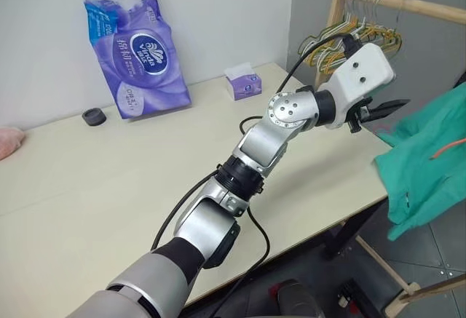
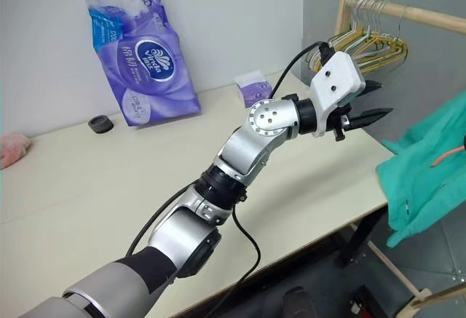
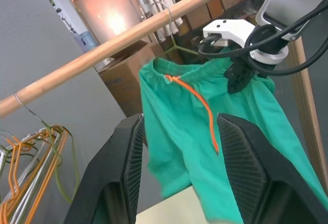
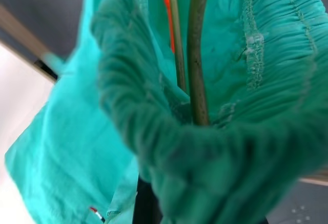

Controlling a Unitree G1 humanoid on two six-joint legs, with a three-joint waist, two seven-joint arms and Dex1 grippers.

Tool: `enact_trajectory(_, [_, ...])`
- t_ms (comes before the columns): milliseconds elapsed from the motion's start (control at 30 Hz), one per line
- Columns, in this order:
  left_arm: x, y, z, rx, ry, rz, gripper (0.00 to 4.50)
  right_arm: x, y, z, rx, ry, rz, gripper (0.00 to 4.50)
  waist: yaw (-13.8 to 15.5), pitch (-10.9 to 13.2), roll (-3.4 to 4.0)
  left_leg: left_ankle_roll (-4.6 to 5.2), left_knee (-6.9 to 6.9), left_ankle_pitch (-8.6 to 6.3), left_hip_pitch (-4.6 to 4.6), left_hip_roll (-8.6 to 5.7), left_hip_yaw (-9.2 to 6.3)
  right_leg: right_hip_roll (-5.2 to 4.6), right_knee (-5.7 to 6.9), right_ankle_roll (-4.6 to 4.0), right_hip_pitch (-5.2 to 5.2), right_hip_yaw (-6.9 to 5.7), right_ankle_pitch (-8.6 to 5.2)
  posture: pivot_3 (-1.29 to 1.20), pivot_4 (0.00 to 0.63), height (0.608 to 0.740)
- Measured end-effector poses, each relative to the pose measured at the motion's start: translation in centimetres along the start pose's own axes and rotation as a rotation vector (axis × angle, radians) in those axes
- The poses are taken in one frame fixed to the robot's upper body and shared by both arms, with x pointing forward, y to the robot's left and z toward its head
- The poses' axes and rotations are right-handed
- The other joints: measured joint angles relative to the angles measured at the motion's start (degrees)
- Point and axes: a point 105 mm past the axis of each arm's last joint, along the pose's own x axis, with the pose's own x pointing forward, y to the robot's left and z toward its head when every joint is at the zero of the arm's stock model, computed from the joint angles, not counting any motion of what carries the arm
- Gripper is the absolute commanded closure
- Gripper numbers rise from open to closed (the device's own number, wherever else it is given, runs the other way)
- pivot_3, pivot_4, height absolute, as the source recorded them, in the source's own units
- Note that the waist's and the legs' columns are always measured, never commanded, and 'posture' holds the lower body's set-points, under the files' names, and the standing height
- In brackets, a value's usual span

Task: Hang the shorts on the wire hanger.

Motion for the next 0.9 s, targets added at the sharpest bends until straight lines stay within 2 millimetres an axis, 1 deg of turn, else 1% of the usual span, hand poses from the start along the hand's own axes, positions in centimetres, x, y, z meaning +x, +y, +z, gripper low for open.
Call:
enact_trajectory(133, [0.3,0.1,0.5,0.013,-0.011,-0.004,2.13,0.5,-0.4,0.0,-0.01,0.015,-0.012,4.5,-0.2,0.1,0.07,0.01,-0.01,-0.01,0.02,-0.05,0.09,-0.05,-0.02,0.05,0.11,0.04,-0.03,-0.4,0.033,0.74])
enact_trajectory(300, [0.4,0.0,0.2,0.006,-0.008,-0.021,2.13,0.8,-0.9,-0.3,-0.01,0.029,-0.019,4.5,-0.2,0.1,0.08,0.03,0.0,-0.02,0.17,-0.07,0.08,-0.06,-0.04,0.13,0.23,0.04,-0.08,-0.4,0.031,0.74])
enact_trajectory(467, [0.6,-0.2,0.6,0.019,-0.02,-0.044,2.13,0.7,-0.7,0.0,0.019,0.024,0.001,4.5,-0.2,0.1,0.1,0.03,-0.01,-0.03,0.21,-0.09,0.1,-0.08,-0.04,0.14,0.27,0.06,-0.08,-0.41,0.031,0.74])
enact_trajectory(600, [0.6,-0.1,0.5,0.02,-0.023,-0.045,2.13,0.7,-0.5,0.1,0.051,0.014,0.023,4.5,-0.2,0.1,0.1,0.04,-0.01,-0.03,0.26,-0.09,0.1,-0.08,-0.05,0.15,0.34,0.06,-0.09,-0.41,0.03,0.74])
enact_trajectory(667, [0.6,-0.1,0.4,0.017,-0.019,-0.044,2.1,0.7,-0.4,0.1,0.07,0.009,0.029,3.96,-0.2,0.1,0.1,0.05,-0.01,-0.04,0.28,-0.09,0.1,-0.09,-0.05,0.15,0.37,0.06,-0.09,-0.41,0.029,0.74])
enact_trajectory(767, [0.7,0.0,0.2,0.014,-0.012,-0.044,2.1,0.5,-0.3,0.3,0.119,-0.004,0.043,3.28,-0.2,0.1,0.1,0.06,-0.01,-0.05,0.31,-0.1,0.09,-0.09,-0.06,0.17,0.41,0.06,-0.1,-0.41,0.027,0.74])
enact_trajectory(900, [0.8,0.0,0.4,0.018,-0.016,-0.046,2.1,0.0,0.1,1.1,0.15,-0.042,0.06,2.07,-0.2,0.1,0.1,0.1,-0.01,-0.07,0.34,-0.1,0.09,-0.1,-0.08,0.19,0.5,0.06,-0.12,-0.41,0.024,0.74])
